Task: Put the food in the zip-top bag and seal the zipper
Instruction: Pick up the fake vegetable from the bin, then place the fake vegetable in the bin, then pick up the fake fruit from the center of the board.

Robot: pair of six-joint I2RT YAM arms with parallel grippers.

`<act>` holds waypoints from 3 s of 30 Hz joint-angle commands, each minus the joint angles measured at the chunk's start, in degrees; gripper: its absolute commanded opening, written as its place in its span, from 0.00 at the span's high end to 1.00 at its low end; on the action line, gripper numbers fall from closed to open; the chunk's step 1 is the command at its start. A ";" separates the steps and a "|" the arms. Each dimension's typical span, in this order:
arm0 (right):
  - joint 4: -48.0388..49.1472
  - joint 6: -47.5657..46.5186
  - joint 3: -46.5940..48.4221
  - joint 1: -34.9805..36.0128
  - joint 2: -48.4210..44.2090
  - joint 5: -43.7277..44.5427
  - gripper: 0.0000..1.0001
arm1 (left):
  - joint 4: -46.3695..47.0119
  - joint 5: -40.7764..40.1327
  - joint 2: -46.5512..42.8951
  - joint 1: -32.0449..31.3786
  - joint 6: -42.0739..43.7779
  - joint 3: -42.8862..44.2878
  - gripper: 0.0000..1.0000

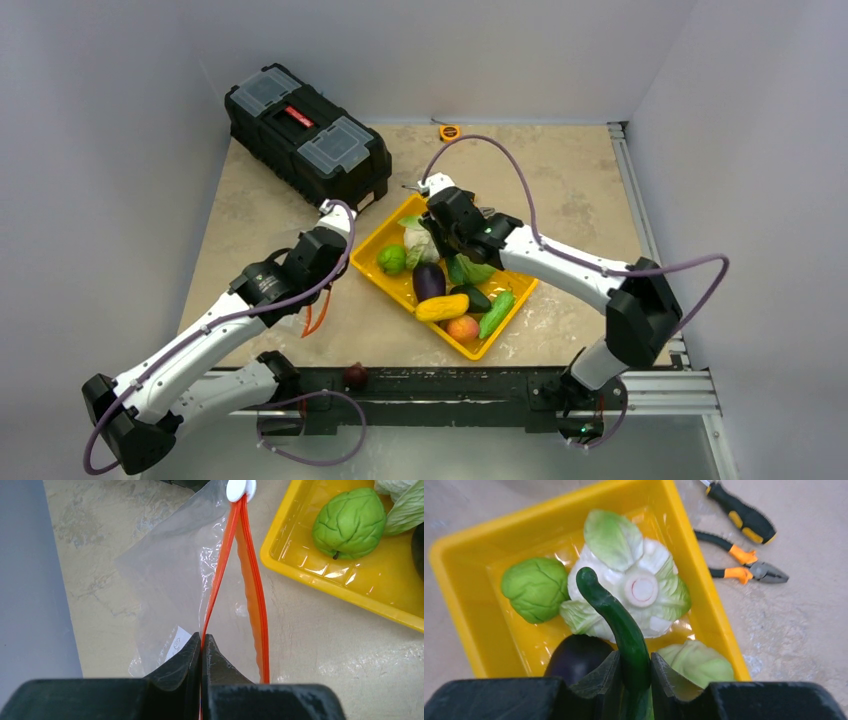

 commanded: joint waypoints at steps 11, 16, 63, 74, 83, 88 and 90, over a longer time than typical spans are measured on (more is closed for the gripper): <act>6.87 1.71 -1.27 0.07 -5.66 0.46 0.92 | 0.80 0.14 -0.18 -0.25 -0.31 1.27 1.00; 5.02 1.68 -2.09 0.07 -4.46 3.00 0.84 | 0.77 -0.03 -0.61 -0.19 -0.39 1.26 1.00; 42.52 -3.08 -10.42 39.21 11.34 3.44 0.30 | 1.61 -12.36 -15.10 -0.13 -3.43 -0.20 1.00; 41.31 -2.89 -7.75 39.27 15.39 2.54 0.35 | 1.89 -11.74 -14.02 -0.12 -3.07 -0.15 1.00; 41.27 -2.72 -6.59 39.34 17.35 4.15 0.47 | 2.18 -10.79 -12.90 -0.10 -2.60 -0.08 1.00; 41.84 -2.34 -7.11 39.27 16.70 5.48 0.66 | 2.11 -10.02 -12.62 -0.10 -2.59 -0.24 1.00; 41.51 -1.90 -7.19 39.31 16.15 6.70 0.77 | 2.31 -9.40 -12.30 -0.15 -2.44 -0.20 1.00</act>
